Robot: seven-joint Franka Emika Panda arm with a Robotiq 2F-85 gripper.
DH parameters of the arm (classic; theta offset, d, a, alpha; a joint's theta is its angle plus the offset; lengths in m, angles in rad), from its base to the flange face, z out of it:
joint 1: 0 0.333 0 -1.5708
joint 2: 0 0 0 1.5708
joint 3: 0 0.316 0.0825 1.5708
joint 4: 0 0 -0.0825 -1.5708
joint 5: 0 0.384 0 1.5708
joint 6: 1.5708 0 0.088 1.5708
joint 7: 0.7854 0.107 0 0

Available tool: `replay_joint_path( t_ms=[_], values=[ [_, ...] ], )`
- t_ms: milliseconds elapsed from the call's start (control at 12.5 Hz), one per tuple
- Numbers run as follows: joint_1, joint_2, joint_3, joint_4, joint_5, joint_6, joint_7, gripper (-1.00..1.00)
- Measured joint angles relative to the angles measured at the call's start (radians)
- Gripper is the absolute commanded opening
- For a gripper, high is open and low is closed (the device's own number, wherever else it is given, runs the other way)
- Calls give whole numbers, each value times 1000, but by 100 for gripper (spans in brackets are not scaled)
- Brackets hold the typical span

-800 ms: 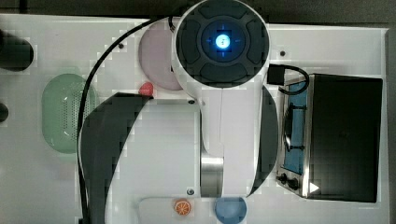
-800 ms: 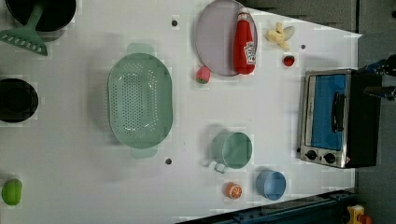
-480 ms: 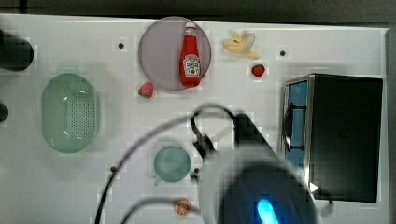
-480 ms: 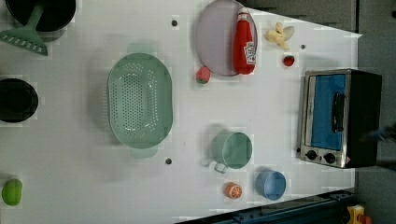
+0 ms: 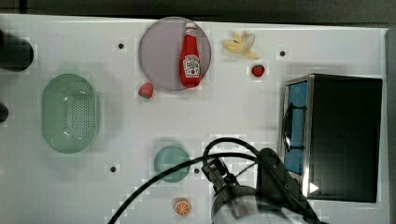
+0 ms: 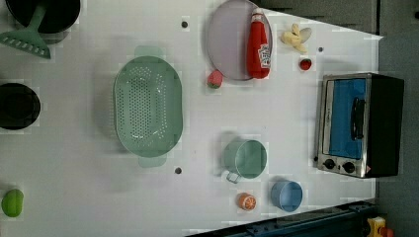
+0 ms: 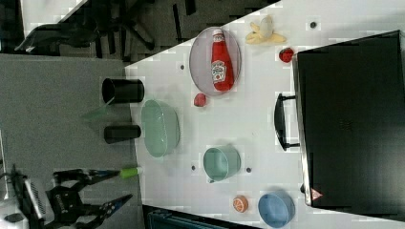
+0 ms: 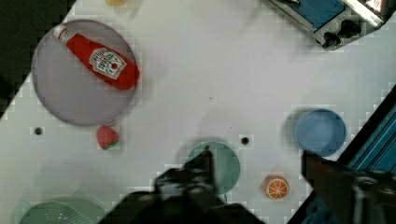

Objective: Flap open oven.

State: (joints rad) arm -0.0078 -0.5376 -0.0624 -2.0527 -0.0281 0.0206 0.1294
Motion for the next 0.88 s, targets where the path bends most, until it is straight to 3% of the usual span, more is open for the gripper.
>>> replay_joint_path(
  t_ms=[160,240,560,720,880],
  values=[
    [-5,37,0,-20,-1,-2,1,-55],
    [-3,57,-8,-33,2,2,1,-65],
    [-5,136,-43,-78,-27,64,-60,-65],
    [-10,174,-72,-109,-82,172,-206,-65],
    [-11,216,-132,-135,-78,280,-387,-65]
  ],
)
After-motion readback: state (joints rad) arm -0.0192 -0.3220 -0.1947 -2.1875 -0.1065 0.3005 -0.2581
